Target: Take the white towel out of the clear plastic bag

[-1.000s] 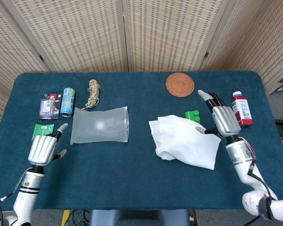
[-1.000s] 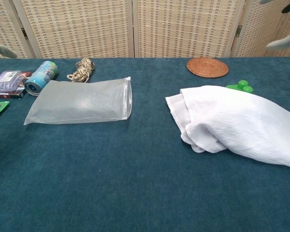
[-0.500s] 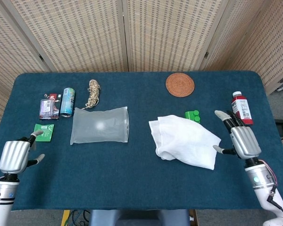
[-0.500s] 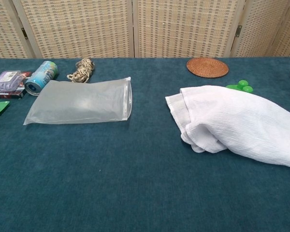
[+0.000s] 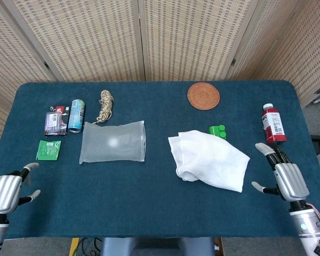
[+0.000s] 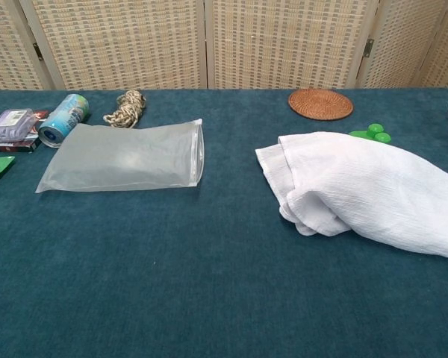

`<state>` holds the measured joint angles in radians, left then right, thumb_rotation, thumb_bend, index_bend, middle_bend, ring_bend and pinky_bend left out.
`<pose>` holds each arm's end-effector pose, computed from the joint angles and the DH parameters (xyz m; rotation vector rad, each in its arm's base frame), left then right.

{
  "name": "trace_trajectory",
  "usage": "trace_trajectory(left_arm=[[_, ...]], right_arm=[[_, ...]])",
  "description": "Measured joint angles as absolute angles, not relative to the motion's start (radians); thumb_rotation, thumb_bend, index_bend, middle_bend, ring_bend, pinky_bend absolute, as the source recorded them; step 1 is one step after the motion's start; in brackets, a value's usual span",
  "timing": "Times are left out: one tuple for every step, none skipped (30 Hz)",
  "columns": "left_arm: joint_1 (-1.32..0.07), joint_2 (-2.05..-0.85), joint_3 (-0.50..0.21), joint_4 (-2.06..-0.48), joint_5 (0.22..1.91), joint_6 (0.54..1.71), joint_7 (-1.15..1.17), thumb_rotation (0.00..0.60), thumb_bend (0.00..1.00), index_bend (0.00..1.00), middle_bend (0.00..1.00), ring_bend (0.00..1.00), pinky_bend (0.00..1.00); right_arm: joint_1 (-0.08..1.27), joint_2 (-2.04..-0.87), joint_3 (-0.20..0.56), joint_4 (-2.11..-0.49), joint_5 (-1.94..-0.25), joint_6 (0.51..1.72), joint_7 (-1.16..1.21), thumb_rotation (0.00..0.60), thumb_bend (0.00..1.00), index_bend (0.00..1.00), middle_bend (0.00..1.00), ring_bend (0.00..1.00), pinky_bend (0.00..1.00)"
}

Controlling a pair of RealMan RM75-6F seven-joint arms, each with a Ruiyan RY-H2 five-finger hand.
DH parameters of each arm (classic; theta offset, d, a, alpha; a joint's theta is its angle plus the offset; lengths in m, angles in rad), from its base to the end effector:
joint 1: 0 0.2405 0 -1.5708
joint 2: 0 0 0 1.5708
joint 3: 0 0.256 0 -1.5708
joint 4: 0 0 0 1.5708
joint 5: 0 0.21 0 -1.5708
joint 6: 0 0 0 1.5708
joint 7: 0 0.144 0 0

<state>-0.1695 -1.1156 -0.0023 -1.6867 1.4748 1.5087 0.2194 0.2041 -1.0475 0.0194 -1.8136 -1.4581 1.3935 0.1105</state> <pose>-0.2869 0.1948 0.1515 -1.4738 -0.7621 -0.8276 -0.2651 -0.2033 0.1491 1.4207 -1.1321 1.0707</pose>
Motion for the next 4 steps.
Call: trace_trajectory(left_arm=[[-0.168,-1.116,0.0,-1.686,1.476,1.506,0.218,0.6,0.0,0.29,0.61,0.59,0.73],[-0.164,-1.117,0.004,-1.685,1.479,1.504,0.22,0.6,0.0,0.3,0.61,0.59,0.73],[-0.162,-1.12,0.007,-1.683,1.482,1.503,0.222,0.6,0.0,0.3,0.61,0.59,0.73],[-0.159,-1.125,0.008,-1.681,1.485,1.503,0.222,0.6,0.0,0.3,0.61,0.59,0.73]], right_arm=[[0.201,-1.048,0.017,-1.81,-1.46,1.394,0.118,0.6,0.0,0.13,0.14,0.01,0.15],[0.196,-1.049,0.015,-1.804,-1.462,1.393,0.127,0.6,0.0,0.13,0.14,0.01,0.15],[0.193,-1.049,0.014,-1.8,-1.462,1.392,0.133,0.6,0.0,0.13,0.14,0.01,0.15],[0.192,-1.048,0.015,-1.797,-1.462,1.392,0.137,0.6,0.0,0.13,0.14,0.01,0.15]])
